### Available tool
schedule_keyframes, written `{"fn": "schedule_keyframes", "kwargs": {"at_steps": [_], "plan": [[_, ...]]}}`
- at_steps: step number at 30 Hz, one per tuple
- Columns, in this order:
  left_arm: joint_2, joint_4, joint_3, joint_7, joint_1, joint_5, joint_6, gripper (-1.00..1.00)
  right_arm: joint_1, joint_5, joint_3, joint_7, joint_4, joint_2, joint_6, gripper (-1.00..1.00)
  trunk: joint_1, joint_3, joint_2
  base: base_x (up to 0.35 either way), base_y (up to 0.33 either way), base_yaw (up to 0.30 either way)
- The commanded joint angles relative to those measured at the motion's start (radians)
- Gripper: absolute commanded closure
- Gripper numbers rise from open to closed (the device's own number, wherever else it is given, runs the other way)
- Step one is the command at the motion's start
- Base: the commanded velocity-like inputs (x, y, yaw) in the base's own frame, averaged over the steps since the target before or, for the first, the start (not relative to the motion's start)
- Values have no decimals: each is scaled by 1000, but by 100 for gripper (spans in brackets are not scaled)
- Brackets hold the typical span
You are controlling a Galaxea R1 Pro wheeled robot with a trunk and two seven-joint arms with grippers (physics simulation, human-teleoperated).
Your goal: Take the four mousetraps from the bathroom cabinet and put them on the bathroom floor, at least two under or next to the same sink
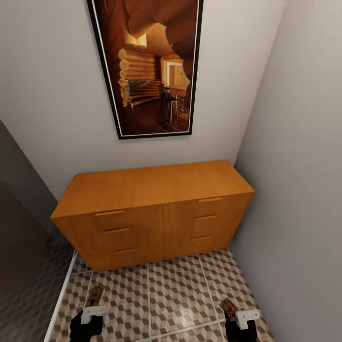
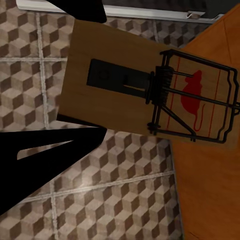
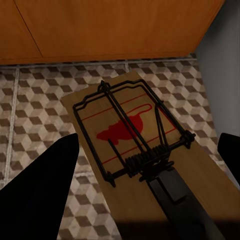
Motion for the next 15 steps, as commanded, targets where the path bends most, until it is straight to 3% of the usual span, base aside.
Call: {"fn": "schedule_keyframes", "kwargs": {"at_steps": [1, 15], "plan": [[0, 1, -7, 8, 0, -1, -2, 100, -1, -10, 8, -4, 6, 0, -5, 100, 1, 0, -2, 0, 0, 0], [0, 1, -7, 8, 0, -1, -2, 100, -1, -10, 8, -4, 18, 1, -10, 100, 1, 23, -2, 0, 0, 0]]}}
